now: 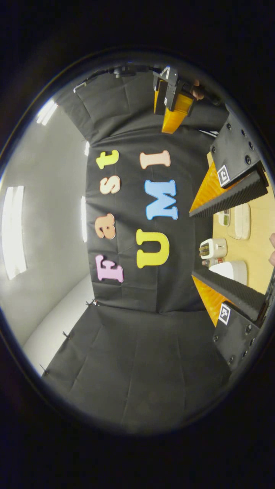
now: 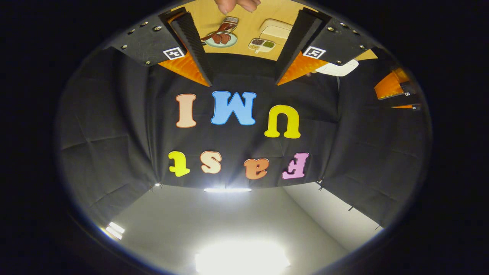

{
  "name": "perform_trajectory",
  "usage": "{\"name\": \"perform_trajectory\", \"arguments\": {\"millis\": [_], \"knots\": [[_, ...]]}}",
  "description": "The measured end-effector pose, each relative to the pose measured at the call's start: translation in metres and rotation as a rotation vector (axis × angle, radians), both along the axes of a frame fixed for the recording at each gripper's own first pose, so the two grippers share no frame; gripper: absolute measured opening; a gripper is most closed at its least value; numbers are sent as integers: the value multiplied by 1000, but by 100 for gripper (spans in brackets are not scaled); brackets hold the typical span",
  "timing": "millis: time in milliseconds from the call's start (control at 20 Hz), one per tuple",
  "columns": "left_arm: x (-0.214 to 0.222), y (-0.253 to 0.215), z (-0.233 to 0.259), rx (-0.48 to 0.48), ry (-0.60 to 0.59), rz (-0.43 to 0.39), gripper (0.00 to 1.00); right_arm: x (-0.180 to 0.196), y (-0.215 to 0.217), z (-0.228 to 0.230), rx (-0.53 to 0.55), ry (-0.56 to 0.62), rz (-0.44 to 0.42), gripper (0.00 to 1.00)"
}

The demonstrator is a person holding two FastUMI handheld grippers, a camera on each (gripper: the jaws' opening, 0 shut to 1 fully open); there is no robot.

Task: Close the left gripper, press the button to open the rice cooker; take a wooden spoon from the chopstick holder with the right hand, scoop a spoonful of rice and pour it into the rice cooker, then put the wooden spoon back into the chopstick holder.

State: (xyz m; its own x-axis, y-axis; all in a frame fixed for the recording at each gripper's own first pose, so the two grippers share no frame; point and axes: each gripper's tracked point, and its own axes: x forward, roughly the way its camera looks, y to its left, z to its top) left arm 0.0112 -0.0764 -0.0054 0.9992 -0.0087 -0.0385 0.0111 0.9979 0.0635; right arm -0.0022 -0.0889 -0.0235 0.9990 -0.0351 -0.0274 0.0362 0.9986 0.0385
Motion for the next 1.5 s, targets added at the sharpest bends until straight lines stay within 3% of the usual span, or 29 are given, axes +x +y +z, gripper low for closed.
{"name": "perform_trajectory", "arguments": {"millis": [400, 650, 700, 1000, 1100, 1150, 1350, 1500], "knots": [[13, 5, -7, 31, 13, 22, 93, 10, -5, -17, 29, 13, 3, 96], [55, 54, -22, 33, 19, 37, 96, 36, 26, -21, 35, 47, -27, 96], [66, 65, -31, 21, 32, 37, 92, 40, 34, -18, 31, 50, -37, 96], [149, 157, -90, -25, 118, 115, 36, 63, 81, -3, -20, 42, -118, 96], [175, 190, -122, 17, 187, 160, 26, 65, 92, -3, -35, 52, -150, 96], [188, 202, -139, 36, 226, 171, 11, 65, 97, -3, -48, 55, -169, 96], [228, 212, -223, -28, 402, 139, 9, 65, 123, -11, -114, 100, -191, 96], [265, 233, -263, 23, 456, 179, 9, 71, 136, -18, -152, 134, -181, 97]]}}
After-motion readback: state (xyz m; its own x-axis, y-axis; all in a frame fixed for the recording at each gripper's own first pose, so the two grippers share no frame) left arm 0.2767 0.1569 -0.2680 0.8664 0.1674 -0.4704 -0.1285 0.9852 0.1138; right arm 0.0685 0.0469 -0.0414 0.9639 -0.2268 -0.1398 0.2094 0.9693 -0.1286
